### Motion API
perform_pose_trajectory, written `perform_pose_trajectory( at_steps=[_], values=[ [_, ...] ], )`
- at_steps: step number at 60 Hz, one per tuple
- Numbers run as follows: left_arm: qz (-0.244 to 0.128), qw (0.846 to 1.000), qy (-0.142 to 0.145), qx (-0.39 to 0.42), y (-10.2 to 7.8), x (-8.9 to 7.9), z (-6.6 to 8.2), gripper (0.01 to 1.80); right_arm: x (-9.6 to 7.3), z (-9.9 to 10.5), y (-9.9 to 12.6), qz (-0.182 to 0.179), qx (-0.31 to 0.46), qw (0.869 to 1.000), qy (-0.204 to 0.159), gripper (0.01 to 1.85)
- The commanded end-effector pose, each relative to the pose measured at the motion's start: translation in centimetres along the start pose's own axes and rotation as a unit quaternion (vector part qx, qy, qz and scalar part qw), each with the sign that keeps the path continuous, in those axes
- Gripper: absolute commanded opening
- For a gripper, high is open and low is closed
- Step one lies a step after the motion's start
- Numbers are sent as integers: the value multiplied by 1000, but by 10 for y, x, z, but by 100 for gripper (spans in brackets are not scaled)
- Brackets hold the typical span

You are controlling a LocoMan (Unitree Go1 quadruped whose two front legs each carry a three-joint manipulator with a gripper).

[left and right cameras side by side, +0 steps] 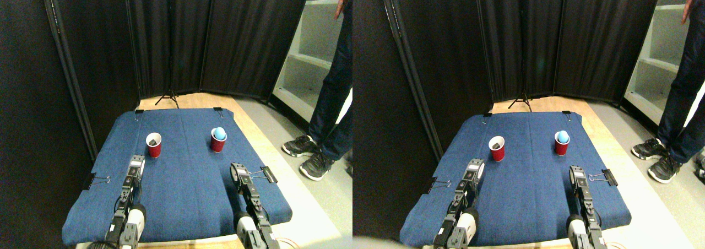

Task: Pour (bimanual)

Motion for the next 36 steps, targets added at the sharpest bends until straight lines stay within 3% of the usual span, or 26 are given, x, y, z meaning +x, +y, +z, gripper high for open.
perform_pose_trajectory(
  at_steps=[1, 20, 23, 32, 36],
  values=[
    [0, 1000, -14, -1, 0, 0, 4, 33, 0, 4, 0, 0, -5, 1000, -13, 73],
    [-10, 1000, -20, 4, 2, 1, 4, 33, 1, 4, 1, 1, -9, 1000, -12, 74],
    [-29, 999, -35, 8, 6, 3, 1, 74, 3, 4, 0, 10, 0, 1000, -27, 74],
    [-34, 996, -73, -30, 9, 9, -2, 85, 10, 5, 0, 39, 82, 993, -75, 70],
    [-44, 994, -89, -50, 9, 13, -2, 81, 15, 6, 1, 43, 98, 990, -91, 68]
  ],
)
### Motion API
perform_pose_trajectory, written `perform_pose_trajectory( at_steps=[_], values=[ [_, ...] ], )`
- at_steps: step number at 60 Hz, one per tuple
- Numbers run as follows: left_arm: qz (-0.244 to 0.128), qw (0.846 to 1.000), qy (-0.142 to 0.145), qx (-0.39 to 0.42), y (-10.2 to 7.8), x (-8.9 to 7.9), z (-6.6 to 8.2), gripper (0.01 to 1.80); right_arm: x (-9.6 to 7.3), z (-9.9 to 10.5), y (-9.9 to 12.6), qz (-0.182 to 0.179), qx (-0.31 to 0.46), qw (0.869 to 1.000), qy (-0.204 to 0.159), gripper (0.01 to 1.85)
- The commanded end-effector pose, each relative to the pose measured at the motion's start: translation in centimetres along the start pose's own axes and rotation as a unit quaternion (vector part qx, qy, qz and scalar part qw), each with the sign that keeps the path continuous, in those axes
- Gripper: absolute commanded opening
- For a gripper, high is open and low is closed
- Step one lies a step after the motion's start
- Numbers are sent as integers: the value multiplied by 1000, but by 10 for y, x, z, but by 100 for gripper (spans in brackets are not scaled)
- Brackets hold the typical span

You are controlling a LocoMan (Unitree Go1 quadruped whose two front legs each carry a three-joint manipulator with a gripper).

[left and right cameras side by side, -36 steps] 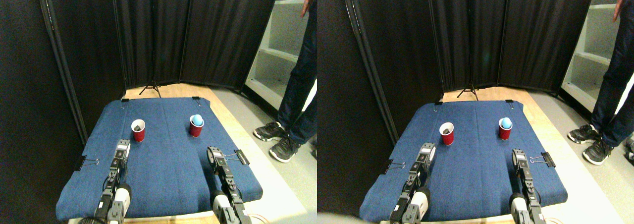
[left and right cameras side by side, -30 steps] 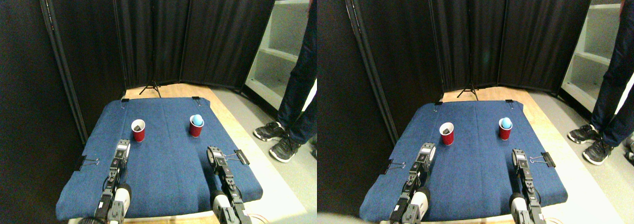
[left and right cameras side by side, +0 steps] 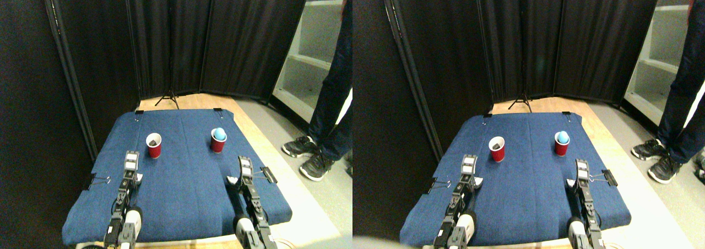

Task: Pour (bimanual)

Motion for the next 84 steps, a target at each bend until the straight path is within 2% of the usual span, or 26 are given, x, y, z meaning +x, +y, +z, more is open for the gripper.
perform_pose_trajectory(
  at_steps=[1, 4, 8, 22, 25, 32, 37, 40, 46, 49, 53, 55, 61, 63, 66, 68, 73, 75, 84],
  values=[
    [-16, 998, -55, -17, 1, 9, 7, 81, 10, 8, 2, 15, 31, 998, -55, 68],
    [-31, 996, -73, -35, 1, 13, 8, 77, 15, 9, 2, 19, 45, 996, -69, 67],
    [-17, 994, -89, -58, -1, 17, 10, 74, 19, 10, 4, 24, 76, 993, -89, 65],
    [10, 988, -108, -110, -5, 27, 13, 75, 27, 12, 10, 29, 135, 985, -105, 66],
    [17, 984, -108, -138, -7, 27, 15, 76, 29, 12, 10, 38, 158, 981, -101, 67],
    [31, 973, -108, -200, -8, 28, 20, 80, 33, 15, 12, 21, 185, 978, -96, 73],
    [39, 968, -113, -221, -10, 29, 25, 81, 35, 18, 14, 22, 214, 972, -94, 74],
    [39, 962, -110, -247, -12, 30, 28, 80, 36, 19, 16, 9, 247, 965, -92, 75],
    [48, 950, -105, -291, -17, 29, 35, 81, 37, 23, 19, 19, 266, 960, -89, 77],
    [43, 944, -102, -311, -18, 30, 40, 83, 37, 27, 21, 27, 301, 950, -84, 76],
    [41, 939, -102, -325, -17, 32, 41, 83, 39, 28, 22, 30, 319, 944, -83, 76],
    [53, 933, -103, -341, -17, 34, 42, 83, 40, 29, 23, 24, 336, 938, -81, 77],
    [67, 914, -94, -389, -18, 41, 39, 81, 46, 26, 22, 10, 381, 922, -71, 74],
    [68, 912, -93, -395, -18, 42, 38, 81, 47, 26, 22, 9, 386, 920, -71, 74],
    [65, 905, -82, -413, -17, 47, 32, 80, 50, 23, 21, 2, 413, 908, -67, 74],
    [66, 904, -83, -415, -17, 48, 31, 79, 50, 22, 21, 1, 417, 906, -67, 74],
    [88, 890, -78, -440, -16, 54, 21, 84, 54, 18, 20, -4, 445, 893, -61, 76],
    [92, 887, -78, -446, -16, 55, 18, 86, 55, 16, 20, -3, 448, 892, -62, 76],
    [112, 877, -79, -460, -17, 60, 5, 89, 60, 12, 19, -9, 492, 869, -52, 80]
  ],
)
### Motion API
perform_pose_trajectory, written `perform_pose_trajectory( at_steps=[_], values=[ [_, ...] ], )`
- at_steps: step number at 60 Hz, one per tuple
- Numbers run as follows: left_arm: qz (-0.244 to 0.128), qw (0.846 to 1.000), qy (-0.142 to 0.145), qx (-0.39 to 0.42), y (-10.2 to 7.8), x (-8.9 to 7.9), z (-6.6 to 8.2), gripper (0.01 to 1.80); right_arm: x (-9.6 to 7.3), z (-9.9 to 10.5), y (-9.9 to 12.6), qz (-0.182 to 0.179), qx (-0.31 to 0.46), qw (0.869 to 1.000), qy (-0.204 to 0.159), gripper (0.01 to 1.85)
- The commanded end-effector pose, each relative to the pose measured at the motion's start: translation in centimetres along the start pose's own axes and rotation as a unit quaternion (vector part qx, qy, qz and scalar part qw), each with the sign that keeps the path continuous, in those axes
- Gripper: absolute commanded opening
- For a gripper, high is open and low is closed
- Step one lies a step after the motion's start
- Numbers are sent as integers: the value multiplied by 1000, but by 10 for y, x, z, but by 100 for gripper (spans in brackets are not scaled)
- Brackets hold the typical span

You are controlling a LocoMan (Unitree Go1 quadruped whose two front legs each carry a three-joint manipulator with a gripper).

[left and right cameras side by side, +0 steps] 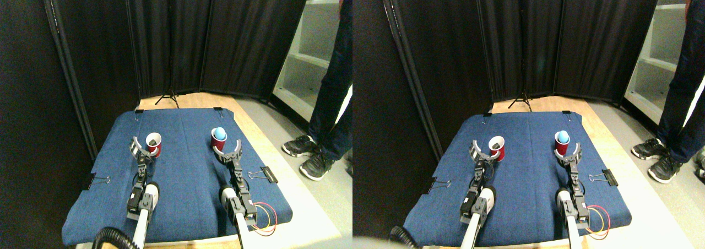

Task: Pour (bimanual)

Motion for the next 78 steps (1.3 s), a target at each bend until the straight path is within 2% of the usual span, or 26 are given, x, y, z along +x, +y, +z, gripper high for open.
perform_pose_trajectory(
  at_steps=[1, 11, 27, 32, 40, 50, 68, 78],
  values=[
    [-13, 1000, -17, -16, -3, 5, -3, 90, 6, -2, 1, 2, 16, 1000, -1, 81],
    [9, 997, -23, -71, 4, 9, -10, 104, 13, -3, -3, -12, 75, 997, 13, 86],
    [19, 991, -31, -130, 7, 11, -17, 95, 22, -7, -9, -32, 116, 993, 19, 88],
    [27, 989, -30, -143, 7, 14, -20, 98, 24, -9, -10, -42, 123, 991, 23, 91],
    [41, 984, -21, -173, 8, 18, -26, 99, 29, -12, -15, -38, 148, 988, 30, 92],
    [47, 979, -32, -198, 8, 25, -30, 104, 35, -14, -18, -45, 147, 988, 22, 88],
    [48, 979, -25, -199, 5, 28, -33, 109, 45, -16, -23, -56, 163, 985, 27, 96],
    [49, 979, -20, -195, 10, 29, -33, 111, 47, -17, -27, -56, 172, 983, 26, 105]
  ],
)
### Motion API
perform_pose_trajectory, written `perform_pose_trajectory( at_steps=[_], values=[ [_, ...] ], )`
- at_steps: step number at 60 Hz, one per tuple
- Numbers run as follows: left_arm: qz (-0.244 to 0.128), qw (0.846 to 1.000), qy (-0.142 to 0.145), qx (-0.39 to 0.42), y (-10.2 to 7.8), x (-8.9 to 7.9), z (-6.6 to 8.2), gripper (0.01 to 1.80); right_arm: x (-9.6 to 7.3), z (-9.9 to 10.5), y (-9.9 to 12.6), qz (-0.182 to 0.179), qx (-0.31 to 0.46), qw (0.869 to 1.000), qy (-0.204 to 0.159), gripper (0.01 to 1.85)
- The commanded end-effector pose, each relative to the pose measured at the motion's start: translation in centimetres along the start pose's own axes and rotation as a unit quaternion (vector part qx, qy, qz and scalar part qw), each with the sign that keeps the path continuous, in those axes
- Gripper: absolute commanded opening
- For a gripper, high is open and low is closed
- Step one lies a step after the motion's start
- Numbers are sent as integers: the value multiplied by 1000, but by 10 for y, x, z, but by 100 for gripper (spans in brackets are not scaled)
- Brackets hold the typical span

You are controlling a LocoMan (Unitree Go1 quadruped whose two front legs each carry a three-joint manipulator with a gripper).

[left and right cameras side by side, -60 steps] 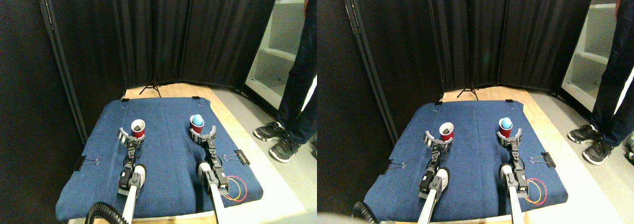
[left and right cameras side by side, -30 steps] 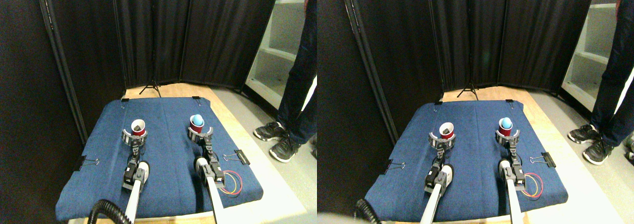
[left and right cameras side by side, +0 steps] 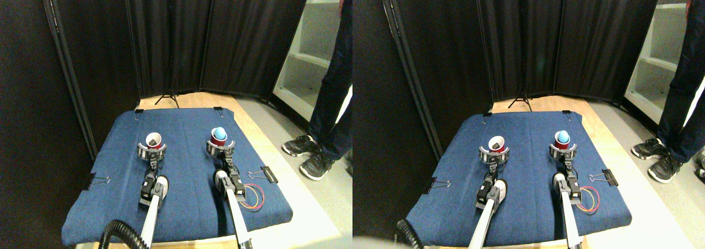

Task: Pour (bimanual)

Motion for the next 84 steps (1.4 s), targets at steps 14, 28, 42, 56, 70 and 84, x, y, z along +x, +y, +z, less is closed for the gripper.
perform_pose_trajectory(
  at_steps=[14, 28, 42, 56, 70, 84],
  values=[
    [2, 999, 8, -31, 3, 5, -1, 105, 6, 1, 1, 18, 7, 1000, -19, 109],
    [10, 999, 16, -40, 7, 4, -4, 106, 9, 4, 0, 24, 10, 999, -21, 111],
    [18, 999, 18, -34, 10, 4, -6, 109, 14, 5, -1, 26, 22, 999, -18, 120],
    [23, 999, 8, -34, 14, 4, -7, 108, 22, 4, -3, 10, 52, 998, -21, 122],
    [24, 999, 6, -28, 15, 8, -7, 109, 27, 5, -4, 5, 55, 998, -25, 119],
    [33, 999, 6, -37, 16, 12, -8, 106, 30, 5, -8, -3, 50, 998, -24, 119]
  ],
)
